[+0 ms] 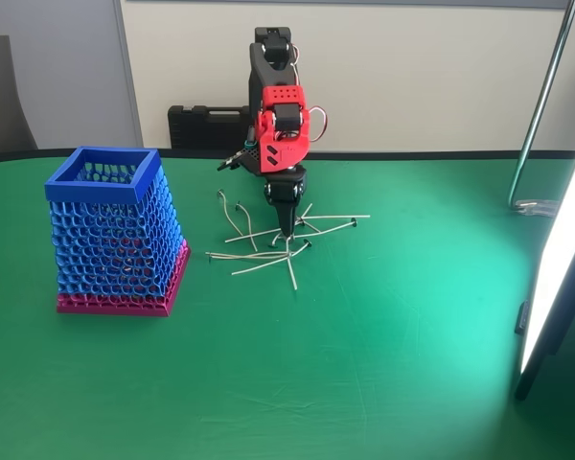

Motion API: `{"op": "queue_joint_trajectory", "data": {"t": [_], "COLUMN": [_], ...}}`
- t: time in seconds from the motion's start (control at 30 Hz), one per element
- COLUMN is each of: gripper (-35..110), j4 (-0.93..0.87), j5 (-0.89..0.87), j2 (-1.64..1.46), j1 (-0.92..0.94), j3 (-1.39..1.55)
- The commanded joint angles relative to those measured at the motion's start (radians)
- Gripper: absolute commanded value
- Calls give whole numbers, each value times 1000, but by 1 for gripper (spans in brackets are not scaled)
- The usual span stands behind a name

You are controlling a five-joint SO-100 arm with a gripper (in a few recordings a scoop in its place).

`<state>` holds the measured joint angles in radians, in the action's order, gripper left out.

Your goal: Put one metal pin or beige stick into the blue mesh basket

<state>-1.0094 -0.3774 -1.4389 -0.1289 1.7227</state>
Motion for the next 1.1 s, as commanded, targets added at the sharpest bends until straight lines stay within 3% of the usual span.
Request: {"op": "queue_joint_trajectory", "data": {"t": [0.0, 0.63, 0.83, 1.07], "gripper": [1, 1, 1, 1], "j4": [-14, -87, -14, 207], "j5": [11, 199, 291, 360], "j2": [-81, -414, -538, -658], "j1": [0, 43, 101, 176], "j3": [-15, -158, -176, -64]}}
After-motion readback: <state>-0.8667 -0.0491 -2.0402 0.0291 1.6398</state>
